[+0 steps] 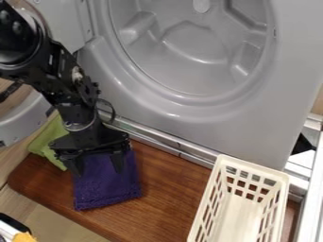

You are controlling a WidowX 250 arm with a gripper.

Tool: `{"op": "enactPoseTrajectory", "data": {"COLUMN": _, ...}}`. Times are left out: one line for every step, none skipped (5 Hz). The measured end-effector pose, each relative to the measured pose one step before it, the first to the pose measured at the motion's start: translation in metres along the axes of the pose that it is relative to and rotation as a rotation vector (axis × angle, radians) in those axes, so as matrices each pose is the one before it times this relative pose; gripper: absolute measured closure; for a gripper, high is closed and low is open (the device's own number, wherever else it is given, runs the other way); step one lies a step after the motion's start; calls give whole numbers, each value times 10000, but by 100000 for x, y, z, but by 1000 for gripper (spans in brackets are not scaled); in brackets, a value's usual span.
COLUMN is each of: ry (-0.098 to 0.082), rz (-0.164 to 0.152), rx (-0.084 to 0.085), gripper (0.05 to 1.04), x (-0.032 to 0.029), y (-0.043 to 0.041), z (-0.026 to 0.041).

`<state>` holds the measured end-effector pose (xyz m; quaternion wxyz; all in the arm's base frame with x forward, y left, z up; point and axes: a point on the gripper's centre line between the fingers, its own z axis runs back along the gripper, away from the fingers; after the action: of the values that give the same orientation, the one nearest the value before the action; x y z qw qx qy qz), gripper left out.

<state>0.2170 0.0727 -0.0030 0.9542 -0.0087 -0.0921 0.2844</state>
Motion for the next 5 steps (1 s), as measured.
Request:
{"op": "enactPoseTrajectory", "data": {"ry": 223, "rz": -9, "rx": 55, "gripper": 83, "x": -345, "y": 100, "z": -497}}
{"op": "enactPoseTrajectory", "data": {"ry": 133, "rz": 13, "rx": 96, "gripper": 83, "x": 176, "y": 410, "z": -992}}
{"op": "enactPoseTrajectory", "data": {"ry": 85, "rz": 215, "rx": 50, "gripper": 83, "x": -214, "y": -3, "z": -1369}}
{"op": "enactPoseTrajectory", "data": {"ry": 27, "rz": 117, "rx": 217, "gripper": 83, "x": -500, "y": -26, "z": -1813}}
{"op": "enactPoseTrajectory", "data": {"ry": -49, "rz": 157, "rx": 46, "gripper": 83, "x": -327, "y": 186, "z": -1634}}
